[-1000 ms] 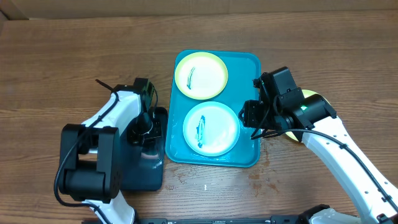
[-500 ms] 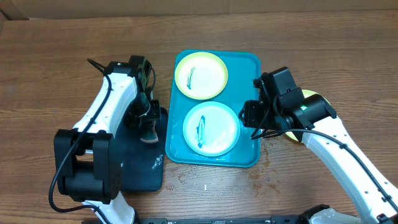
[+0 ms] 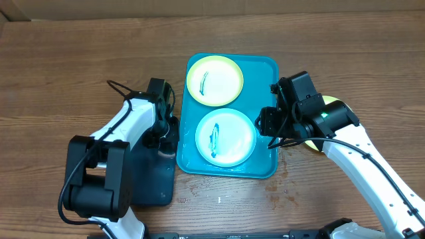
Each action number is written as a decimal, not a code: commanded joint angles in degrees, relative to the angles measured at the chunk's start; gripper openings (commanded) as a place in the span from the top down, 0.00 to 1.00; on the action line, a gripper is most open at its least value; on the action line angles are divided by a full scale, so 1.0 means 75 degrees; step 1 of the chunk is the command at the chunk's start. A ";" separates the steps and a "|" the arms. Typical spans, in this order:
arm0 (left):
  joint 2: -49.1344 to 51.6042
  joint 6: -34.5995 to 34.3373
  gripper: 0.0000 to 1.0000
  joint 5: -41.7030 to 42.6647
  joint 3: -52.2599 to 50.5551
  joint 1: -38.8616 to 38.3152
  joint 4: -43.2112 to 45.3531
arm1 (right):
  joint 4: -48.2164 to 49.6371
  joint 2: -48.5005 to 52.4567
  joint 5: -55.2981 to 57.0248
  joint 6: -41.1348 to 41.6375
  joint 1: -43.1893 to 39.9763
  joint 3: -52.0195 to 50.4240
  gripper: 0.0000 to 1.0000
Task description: Clean dirty plates on tray and stack at the side
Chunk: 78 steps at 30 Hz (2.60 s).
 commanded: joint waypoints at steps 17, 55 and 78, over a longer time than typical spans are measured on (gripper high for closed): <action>-0.0134 0.0393 0.96 0.1702 0.5047 -0.0551 -0.3375 | 0.0612 0.1510 0.1105 -0.0064 0.0026 -0.0458 0.59; 0.1929 -0.1017 0.96 0.0624 0.2489 -0.1422 -0.0854 | 0.1384 0.3453 0.0201 -0.0851 0.0026 -0.0793 0.96; 0.2002 -0.1833 0.96 0.0294 0.2448 -0.3191 -0.1422 | 0.1326 0.3453 0.0204 -0.0851 0.0026 -0.0793 0.96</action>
